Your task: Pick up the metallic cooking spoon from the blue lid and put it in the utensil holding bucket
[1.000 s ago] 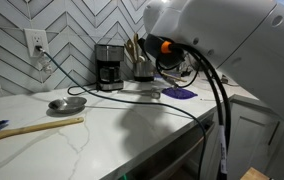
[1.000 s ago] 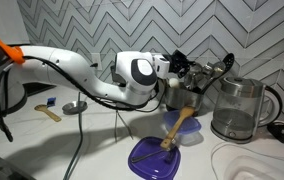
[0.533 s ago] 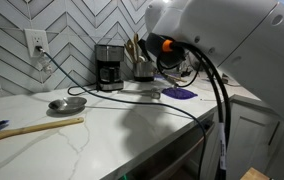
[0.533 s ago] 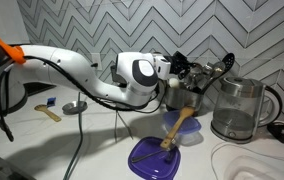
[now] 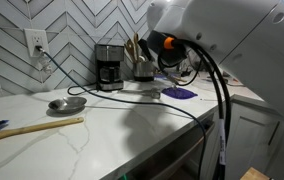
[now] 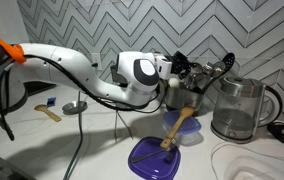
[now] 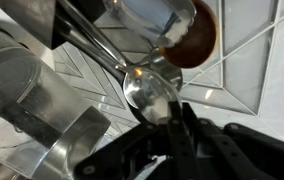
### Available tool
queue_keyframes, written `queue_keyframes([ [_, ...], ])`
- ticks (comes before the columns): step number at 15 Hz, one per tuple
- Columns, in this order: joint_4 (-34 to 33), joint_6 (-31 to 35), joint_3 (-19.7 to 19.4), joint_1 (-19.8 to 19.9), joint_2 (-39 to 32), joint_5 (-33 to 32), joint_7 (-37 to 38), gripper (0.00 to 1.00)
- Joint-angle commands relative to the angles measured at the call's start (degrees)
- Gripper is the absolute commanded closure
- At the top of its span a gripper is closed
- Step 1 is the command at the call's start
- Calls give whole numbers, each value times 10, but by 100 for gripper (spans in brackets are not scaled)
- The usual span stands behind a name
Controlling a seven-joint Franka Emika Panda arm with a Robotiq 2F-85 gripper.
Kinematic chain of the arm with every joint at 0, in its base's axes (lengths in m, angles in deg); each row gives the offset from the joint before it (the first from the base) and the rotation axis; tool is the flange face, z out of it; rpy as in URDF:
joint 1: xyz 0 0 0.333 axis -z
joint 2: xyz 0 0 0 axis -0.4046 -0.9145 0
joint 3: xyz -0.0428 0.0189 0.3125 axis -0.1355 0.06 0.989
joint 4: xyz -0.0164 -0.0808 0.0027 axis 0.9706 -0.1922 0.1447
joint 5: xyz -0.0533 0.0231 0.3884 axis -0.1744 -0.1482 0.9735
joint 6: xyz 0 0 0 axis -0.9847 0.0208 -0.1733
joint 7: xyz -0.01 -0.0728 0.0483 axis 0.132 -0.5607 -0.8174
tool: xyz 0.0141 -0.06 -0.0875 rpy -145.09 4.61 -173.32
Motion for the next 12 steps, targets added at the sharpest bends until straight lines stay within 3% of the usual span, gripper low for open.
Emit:
queue_keyframes([
  [1,8,2,26,14,13,-26,-11,62],
  [9,14,4,36,20,30,-56,-13,2],
  [12,31,1,54,12,70,-101,-31,0],
])
